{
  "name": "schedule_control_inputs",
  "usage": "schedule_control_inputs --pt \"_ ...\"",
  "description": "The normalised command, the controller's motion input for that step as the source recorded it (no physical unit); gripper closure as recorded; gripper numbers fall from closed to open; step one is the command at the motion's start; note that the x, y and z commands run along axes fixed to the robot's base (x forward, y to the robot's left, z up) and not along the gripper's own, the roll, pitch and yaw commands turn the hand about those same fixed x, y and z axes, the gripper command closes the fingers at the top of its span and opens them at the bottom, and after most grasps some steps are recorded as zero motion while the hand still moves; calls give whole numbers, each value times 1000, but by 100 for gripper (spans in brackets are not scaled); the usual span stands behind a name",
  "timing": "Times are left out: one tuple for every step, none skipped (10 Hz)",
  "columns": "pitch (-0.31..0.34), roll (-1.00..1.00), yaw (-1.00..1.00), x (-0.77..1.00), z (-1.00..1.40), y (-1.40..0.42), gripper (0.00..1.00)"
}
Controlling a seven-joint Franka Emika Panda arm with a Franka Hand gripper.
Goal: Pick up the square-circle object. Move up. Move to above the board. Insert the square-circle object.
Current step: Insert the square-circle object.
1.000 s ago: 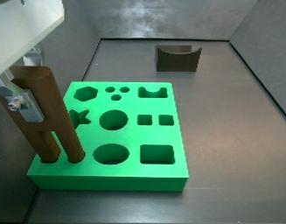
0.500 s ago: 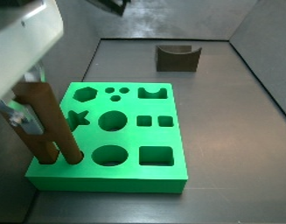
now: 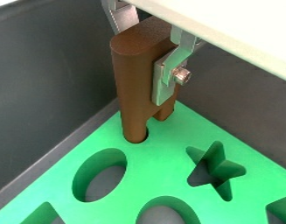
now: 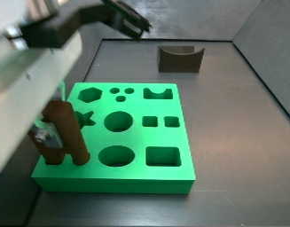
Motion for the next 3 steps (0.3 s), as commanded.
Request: schedule_control_inputs --pt "60 226 0 114 -789 -34 100" --pt "0 103 97 186 -500 0 100" --pt "0 0 0 0 0 0 100"
